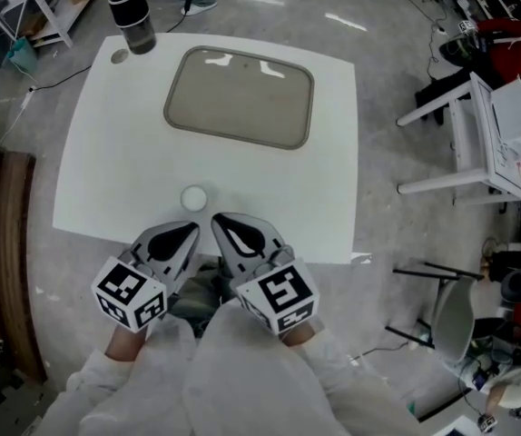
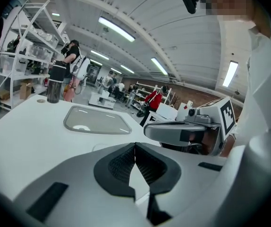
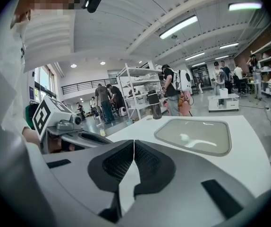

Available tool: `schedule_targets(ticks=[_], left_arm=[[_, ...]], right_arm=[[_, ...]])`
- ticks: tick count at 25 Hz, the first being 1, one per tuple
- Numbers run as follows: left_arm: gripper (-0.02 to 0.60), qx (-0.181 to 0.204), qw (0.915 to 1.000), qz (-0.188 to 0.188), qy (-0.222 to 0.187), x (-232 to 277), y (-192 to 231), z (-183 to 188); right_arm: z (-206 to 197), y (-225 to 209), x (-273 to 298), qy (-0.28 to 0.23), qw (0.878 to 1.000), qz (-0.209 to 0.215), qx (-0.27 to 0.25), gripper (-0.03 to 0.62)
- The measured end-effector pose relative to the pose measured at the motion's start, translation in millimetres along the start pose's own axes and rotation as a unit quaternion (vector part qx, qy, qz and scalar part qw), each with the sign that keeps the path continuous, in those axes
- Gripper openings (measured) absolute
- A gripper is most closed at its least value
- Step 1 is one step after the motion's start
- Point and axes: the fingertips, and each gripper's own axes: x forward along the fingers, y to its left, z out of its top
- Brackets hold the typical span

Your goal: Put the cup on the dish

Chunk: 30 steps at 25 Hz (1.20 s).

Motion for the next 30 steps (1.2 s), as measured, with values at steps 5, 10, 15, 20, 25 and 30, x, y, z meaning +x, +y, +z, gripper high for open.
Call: schedule_targets(ticks=[5,10,15,20,25,30], left_arm=[[0.009,-0.017,0.9997,0.016,-0.002,2.4,12.4,-10.6],[0.009,-0.030,0.9994,0.016,-0.013,6.6,18.9,-18.4],[0.009,-0.033,0.9988,0.036,-0.011,11.6,35.2,-26.0],[0.011,-0.014,0.9991,0.040,0.003,13.9,49.6,-34.7],[0.011,0.009,0.9984,0.051,0.022,13.9,63.2,-49.3],[0.060,0.000,0.9973,0.065,0.032,14.2,75.1,-61.7]], right_arm=[[-10.3,-1.0,12.7,0.016,1.000,0.007,-0.002,0.015],[-19.8,-4.0,20.5,0.030,0.999,0.011,0.003,0.015],[-33.7,-10.6,25.9,0.042,0.999,0.003,0.010,0.015],[-48.2,-9.2,30.4,0.059,0.998,0.001,0.034,0.015],[-59.7,-11.3,36.6,0.069,0.997,-0.004,0.026,0.015],[-70.2,-8.9,39.8,0.072,0.997,-0.007,0.037,0.015]])
